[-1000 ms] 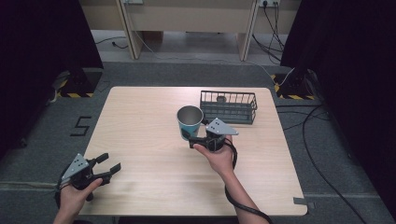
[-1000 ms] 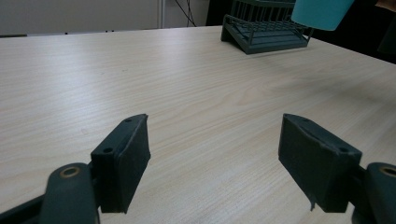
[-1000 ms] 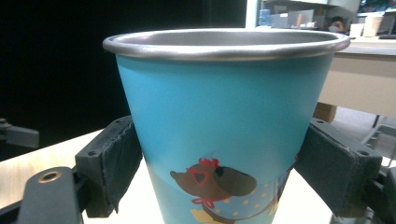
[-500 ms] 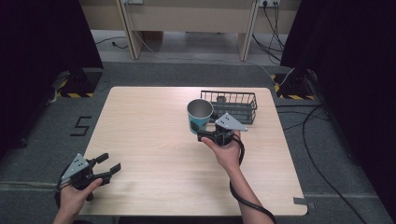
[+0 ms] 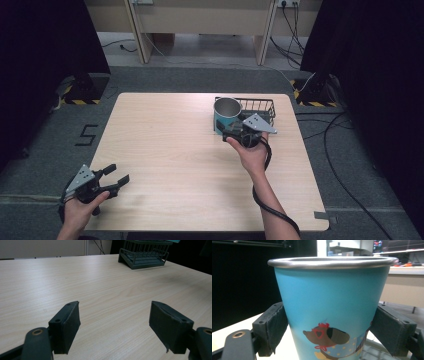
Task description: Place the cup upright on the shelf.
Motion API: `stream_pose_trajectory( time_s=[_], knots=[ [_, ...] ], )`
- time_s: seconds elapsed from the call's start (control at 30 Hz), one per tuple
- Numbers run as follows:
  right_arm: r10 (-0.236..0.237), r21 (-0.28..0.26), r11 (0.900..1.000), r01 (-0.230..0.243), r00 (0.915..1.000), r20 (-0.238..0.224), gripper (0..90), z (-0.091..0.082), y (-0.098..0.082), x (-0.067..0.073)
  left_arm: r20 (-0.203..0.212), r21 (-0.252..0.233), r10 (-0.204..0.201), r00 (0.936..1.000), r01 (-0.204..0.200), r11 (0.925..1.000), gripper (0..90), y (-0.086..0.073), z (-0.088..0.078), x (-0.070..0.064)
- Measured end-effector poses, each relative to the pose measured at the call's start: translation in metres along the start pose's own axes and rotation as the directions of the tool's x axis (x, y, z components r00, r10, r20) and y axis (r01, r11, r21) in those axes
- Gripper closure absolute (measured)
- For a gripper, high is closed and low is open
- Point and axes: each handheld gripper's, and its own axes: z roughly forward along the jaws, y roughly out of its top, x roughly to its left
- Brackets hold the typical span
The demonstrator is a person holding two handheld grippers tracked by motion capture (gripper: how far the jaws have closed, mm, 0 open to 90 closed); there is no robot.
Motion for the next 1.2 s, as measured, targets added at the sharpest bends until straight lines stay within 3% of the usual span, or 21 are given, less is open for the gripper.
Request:
stream_pose_trajectory(
  time_s=[0.47,0.93,1.2],
  knots=[
    [0.011,-0.001,1.000,-0.011,0.9924,0.123,18.1,0.004,0.014,-0.042,0.001,-0.001,0.000,1.0000,0.000,1.0000,24.0,0.000,0.000,0.000],
    [0.036,0.041,0.998,-0.047,0.9692,0.244,18.1,0.026,0.012,-0.077,0.001,-0.002,-0.001,1.0000,0.001,1.0000,24.0,0.000,0.000,0.001],
    [0.038,0.056,0.997,-0.055,0.9594,0.279,18.1,0.038,0.013,-0.086,0.003,-0.003,-0.003,1.0000,0.003,1.0000,24.0,0.000,0.000,0.001]
  ],
)
